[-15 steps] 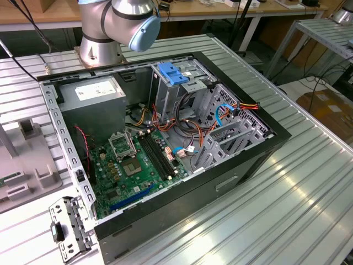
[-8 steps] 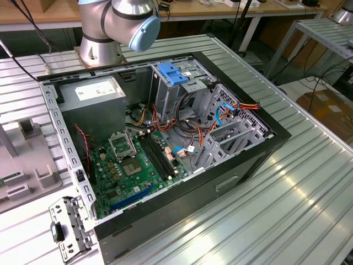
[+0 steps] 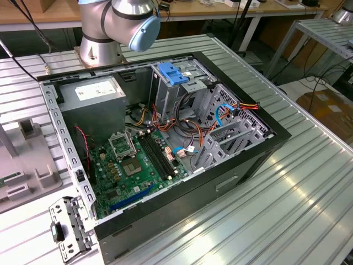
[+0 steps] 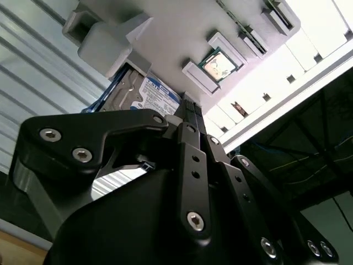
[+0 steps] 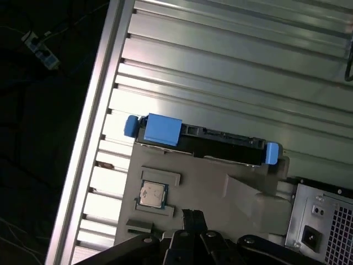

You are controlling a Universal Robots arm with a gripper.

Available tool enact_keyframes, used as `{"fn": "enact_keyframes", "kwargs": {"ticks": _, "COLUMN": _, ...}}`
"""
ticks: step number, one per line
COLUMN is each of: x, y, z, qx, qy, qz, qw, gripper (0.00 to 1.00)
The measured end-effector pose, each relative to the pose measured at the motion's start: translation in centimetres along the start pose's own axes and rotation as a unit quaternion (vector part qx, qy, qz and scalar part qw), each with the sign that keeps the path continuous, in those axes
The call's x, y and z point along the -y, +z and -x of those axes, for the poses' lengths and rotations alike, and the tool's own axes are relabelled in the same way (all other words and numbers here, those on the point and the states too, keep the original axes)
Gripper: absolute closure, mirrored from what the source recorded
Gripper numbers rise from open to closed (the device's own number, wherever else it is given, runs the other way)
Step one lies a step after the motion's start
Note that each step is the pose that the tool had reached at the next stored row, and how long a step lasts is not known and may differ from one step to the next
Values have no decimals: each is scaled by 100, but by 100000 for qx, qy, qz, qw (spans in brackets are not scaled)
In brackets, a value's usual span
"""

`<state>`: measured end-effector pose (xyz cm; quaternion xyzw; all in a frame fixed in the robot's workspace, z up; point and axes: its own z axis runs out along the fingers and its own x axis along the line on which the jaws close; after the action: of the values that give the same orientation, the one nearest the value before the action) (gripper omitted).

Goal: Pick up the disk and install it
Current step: 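Pick up the disk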

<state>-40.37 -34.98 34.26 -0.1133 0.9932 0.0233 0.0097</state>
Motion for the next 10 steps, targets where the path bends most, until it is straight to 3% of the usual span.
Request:
{"fn": "enact_keyframes", "kwargs": {"ticks": 4, "x": 0, "y": 0, "z": 0, "qx": -118, "qy": -2713, "qz": 66, "qw": 99963, "gripper": 89}}
{"fn": "enact_keyframes", "kwargs": {"ticks": 10, "x": 0, "y": 0, "z": 0, "qx": -230, "qy": -5195, "qz": 126, "qw": 99865, "gripper": 89}}
